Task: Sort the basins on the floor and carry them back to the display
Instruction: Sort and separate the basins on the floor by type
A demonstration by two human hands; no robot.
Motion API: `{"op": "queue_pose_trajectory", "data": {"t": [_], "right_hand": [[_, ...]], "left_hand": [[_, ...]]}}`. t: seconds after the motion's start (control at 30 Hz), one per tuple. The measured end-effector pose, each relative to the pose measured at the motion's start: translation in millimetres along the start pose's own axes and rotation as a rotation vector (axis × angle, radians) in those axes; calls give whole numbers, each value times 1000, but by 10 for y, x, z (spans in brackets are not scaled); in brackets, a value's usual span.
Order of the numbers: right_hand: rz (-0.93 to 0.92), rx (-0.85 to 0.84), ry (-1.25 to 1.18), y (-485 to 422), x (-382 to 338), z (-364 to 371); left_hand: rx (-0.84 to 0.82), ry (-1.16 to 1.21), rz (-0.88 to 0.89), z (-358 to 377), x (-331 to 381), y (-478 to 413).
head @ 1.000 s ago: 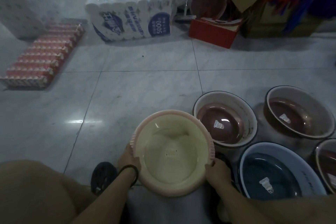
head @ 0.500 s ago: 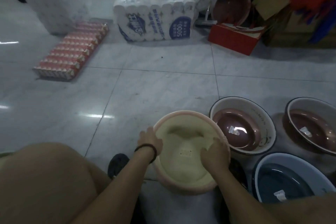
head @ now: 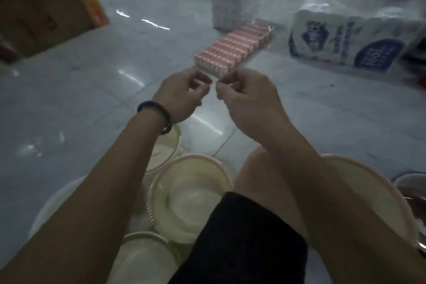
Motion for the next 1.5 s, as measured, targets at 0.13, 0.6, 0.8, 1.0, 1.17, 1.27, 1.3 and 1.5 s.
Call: {"op": "queue_pose_trajectory", "data": {"t": [0.13,0.6,0.8,1.0,1.17,1.27,1.3,1.5], "right_hand": [[174,-370,74,-67,14,1139],[587,-833,465,135,1460,1938],[650,-817,507,107,1702,1671],[625,-724,514,144,1707,1556],[483,-452,539,43,1346,1282],[389,-246,639,-147,1081,685],[364,-186,692,-211,1011,425],[470,186,536,-169,986,-1331]], "left_hand": [[28,184,-471,204,-1544,677],[46,893,-1252,1451,-3377,1311],[-22,739,-1227,1494,-3327,1129],[145,731,-1114,1432,-3085,934],[189,647,-948,1220,-2688,843],[250,595,-796,983,-2254,584],[270,569,-745,890,-2087,468],[264,582,-460,577,-739,-262]]}}
Point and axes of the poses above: each hand's wrist, its own y-axis away from the middle knuckle, its own z-axis out of the palm, x = y × z, the point moved 1 cm from there along -y, towards the middle knuckle, and after that the axes turned 12 degrees about -x, right-handed, at the moved point
